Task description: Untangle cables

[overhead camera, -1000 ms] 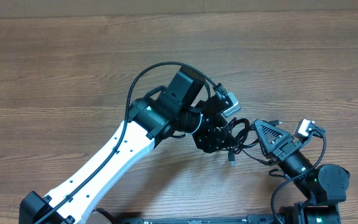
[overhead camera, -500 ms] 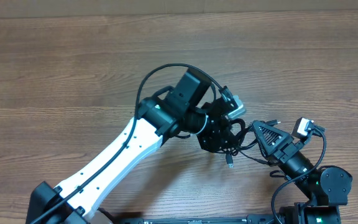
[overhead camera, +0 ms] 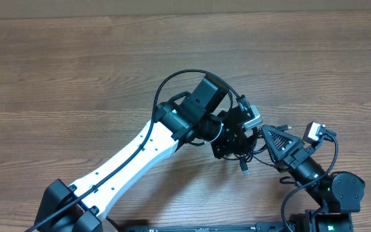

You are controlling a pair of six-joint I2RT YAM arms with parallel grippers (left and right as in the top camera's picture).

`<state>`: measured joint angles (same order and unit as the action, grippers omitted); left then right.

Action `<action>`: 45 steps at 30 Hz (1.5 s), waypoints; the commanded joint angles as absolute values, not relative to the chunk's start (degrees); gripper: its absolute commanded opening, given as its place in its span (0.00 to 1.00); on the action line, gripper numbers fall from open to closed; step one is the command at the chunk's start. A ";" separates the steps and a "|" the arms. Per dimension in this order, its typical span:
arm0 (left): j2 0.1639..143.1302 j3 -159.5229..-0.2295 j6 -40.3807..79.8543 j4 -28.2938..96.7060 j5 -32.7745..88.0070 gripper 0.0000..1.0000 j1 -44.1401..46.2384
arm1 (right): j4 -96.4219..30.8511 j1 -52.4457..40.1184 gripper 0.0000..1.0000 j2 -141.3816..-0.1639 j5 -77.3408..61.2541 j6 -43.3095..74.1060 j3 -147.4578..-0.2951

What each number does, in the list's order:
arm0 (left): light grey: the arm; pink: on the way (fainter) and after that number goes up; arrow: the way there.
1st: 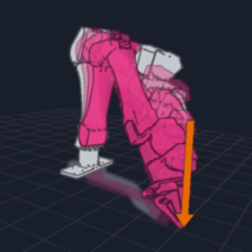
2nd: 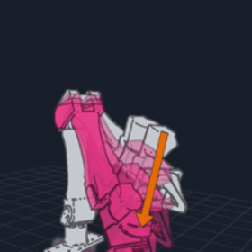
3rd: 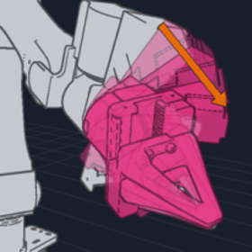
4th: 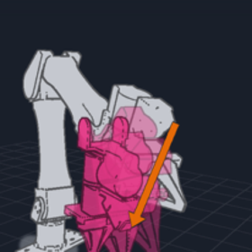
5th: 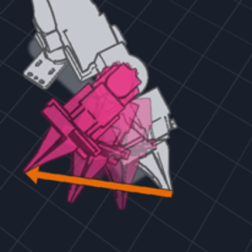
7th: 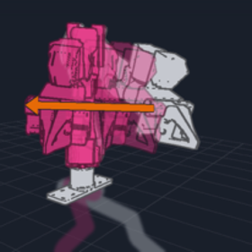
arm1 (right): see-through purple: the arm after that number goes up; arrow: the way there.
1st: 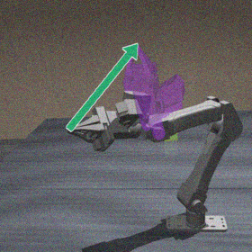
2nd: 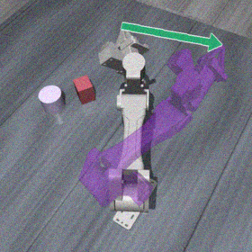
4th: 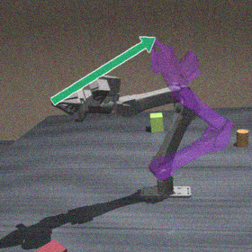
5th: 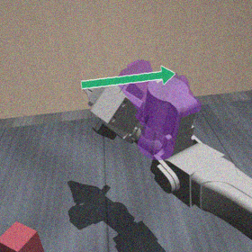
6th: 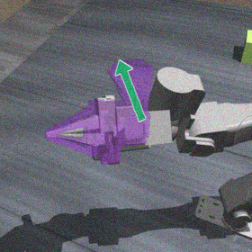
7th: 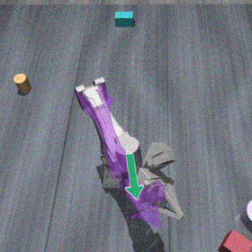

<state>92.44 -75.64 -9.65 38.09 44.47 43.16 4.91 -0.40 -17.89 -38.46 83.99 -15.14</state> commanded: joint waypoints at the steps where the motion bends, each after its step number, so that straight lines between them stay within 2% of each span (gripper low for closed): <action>1: 92.90 -75.16 -10.28 37.63 44.86 0.04 43.42 | 5.23 -0.25 0.04 -17.39 -38.61 84.03 -16.58; 10: 92.90 -75.16 -7.46 36.32 42.74 0.04 41.41 | -0.86 -0.25 0.04 -17.39 -35.57 83.90 -16.58; 18: 92.90 -75.16 15.68 36.21 19.68 0.04 37.06 | -1.26 -0.25 0.04 -17.39 -35.51 83.74 -16.58; 25: 92.88 -75.16 16.82 35.03 19.97 0.04 36.23 | -3.57 -0.25 0.04 -17.39 -35.14 81.97 -16.56; 30: 92.88 -75.16 8.54 33.39 30.61 0.04 36.29 | -5.96 -0.25 0.04 -17.41 -32.62 80.34 -16.56; 36: 92.88 -75.16 1.28 31.88 44.91 0.04 35.55 | -12.36 -0.25 0.23 -17.41 -25.41 74.13 -16.56; 45: 92.88 -75.16 -1.63 28.56 65.69 0.04 32.47 | -12.05 -0.25 0.63 -17.41 -23.83 67.00 -16.56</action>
